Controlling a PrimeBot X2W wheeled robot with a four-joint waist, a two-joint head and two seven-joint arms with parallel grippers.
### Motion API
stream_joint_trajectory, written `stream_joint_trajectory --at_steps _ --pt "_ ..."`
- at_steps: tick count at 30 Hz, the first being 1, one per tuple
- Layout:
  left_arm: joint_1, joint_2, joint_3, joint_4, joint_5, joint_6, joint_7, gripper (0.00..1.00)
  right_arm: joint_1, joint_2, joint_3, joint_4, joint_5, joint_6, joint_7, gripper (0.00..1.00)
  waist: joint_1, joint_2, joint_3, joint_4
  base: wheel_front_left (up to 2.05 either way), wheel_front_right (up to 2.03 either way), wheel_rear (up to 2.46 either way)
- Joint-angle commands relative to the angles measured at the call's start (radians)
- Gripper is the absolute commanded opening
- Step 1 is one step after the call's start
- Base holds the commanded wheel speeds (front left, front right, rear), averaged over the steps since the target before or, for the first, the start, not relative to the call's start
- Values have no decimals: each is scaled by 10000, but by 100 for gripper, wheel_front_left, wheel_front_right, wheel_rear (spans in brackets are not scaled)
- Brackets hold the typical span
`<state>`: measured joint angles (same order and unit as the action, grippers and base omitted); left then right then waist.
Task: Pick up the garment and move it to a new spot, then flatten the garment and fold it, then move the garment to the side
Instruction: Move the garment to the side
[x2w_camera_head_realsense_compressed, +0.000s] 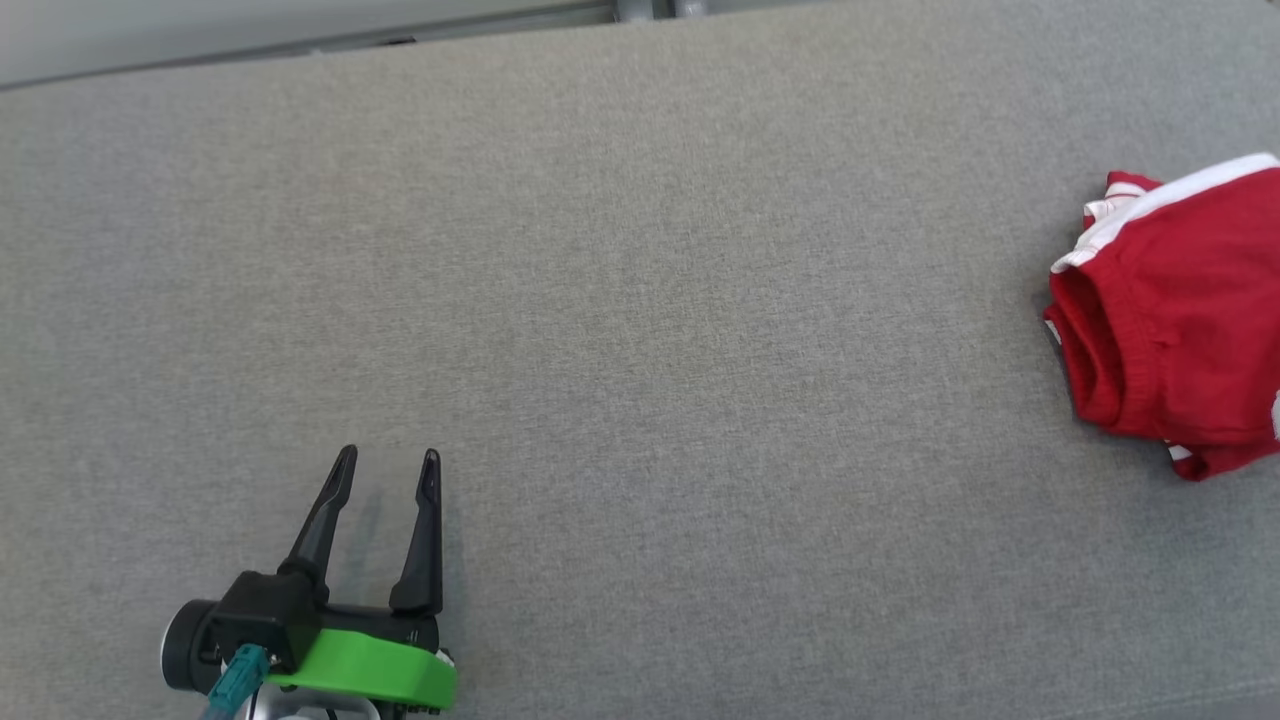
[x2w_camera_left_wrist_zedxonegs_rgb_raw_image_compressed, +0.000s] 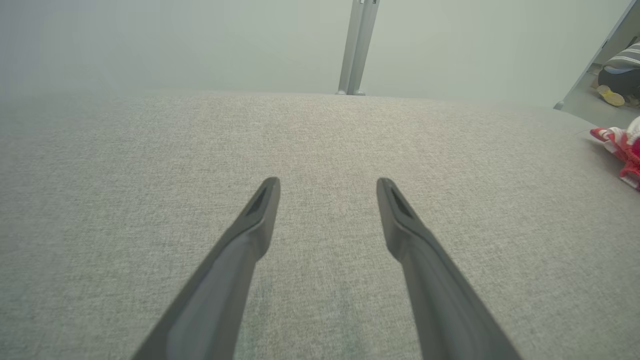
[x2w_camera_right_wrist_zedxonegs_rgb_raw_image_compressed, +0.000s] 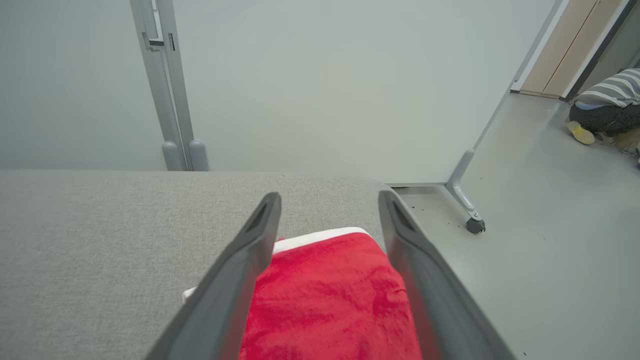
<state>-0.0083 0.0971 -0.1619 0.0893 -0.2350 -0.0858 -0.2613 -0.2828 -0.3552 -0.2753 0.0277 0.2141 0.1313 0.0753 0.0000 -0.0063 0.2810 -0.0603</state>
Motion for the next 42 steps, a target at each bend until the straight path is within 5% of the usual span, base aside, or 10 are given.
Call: stream_joint_trajectory --at_steps 1,6,12,23,42 --pt "108 -31 19 28 -28 28 -37 100 212 171 -142 -80 -30 -10 -176 100 0 63 -569 459 0 0 0" --pt "205 -68 389 279 -174 114 -33 100 1622 2082 -511 -1000 -395 -4 -1562 100 0 63 -1142 1196 0 0 0" --pt "160 -10 874 968 -350 -48 -32 100 2810 2957 -359 -384 -1025 -4 -2430 100 0 63 -1754 1912 0 0 0" --pt "399 -25 1257 1972 -73 -330 -33 100 3409 3027 -1 1547 -2491 -7 -3408 100 0 63 -2702 2119 0 0 0" --pt "350 190 1051 2169 -185 -451 -33 100 3382 3028 50 1421 -2705 -7 -3410 100 0 63 -2970 1729 0 0 0"
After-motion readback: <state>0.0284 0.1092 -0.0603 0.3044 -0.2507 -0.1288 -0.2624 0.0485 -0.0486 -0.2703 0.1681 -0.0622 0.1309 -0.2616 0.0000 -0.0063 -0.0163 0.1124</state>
